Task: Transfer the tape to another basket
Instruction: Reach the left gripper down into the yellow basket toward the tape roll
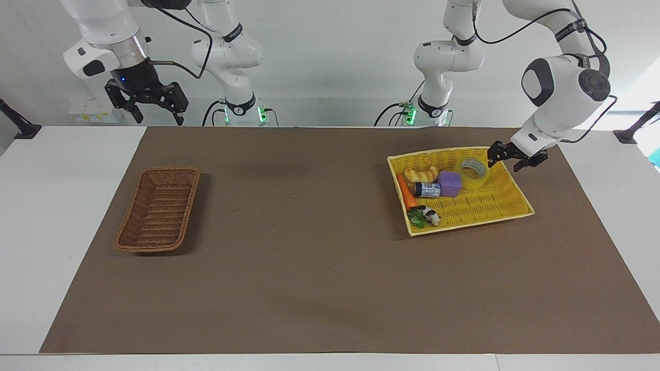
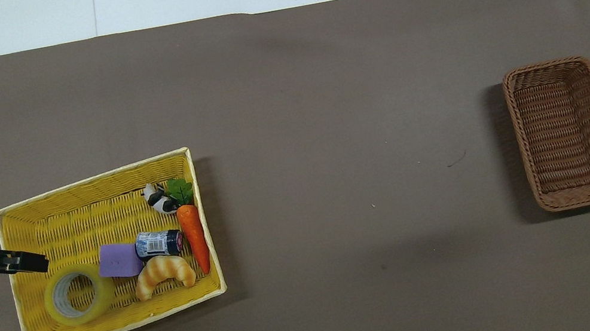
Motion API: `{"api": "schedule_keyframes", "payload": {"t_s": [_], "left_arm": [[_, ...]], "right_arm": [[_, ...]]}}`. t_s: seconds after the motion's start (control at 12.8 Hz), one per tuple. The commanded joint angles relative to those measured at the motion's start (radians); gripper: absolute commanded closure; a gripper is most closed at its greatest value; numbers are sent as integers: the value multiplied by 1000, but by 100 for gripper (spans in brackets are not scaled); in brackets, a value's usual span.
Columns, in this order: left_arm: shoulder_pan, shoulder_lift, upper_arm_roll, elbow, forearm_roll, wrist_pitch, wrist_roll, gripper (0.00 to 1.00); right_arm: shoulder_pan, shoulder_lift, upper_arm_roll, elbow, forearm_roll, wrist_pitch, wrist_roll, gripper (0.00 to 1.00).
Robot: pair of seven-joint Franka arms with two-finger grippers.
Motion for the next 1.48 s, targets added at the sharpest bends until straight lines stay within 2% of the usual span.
{"api": "schedule_keyframes", "payload": {"t_s": [0.0,0.31,0.47,0.86,1.01,1.17,1.32,1.4], "left_arm": [[-35,-2,7,-164,17,197,22,24],[-42,58,7,-218,18,277,41,28],[-48,52,7,-256,20,323,47,29],[-28,49,8,-211,20,236,96,26],[-3,50,14,-177,21,176,189,26],[9,41,14,-189,70,175,231,24],[15,32,13,-206,70,181,230,24],[15,27,11,-213,70,185,222,47]], "right_arm": [[-5,-21,1,-24,23,5,-13,0],[-5,-21,1,-24,22,5,-13,0],[-5,-21,1,-24,23,5,-13,0],[-5,-21,1,-24,22,5,-13,0],[-5,-21,1,-24,22,5,-13,0],[-5,-21,1,-24,22,5,-13,0],[-5,-21,1,-25,22,5,-13,0],[-5,-22,1,-24,22,5,-14,0]]}}
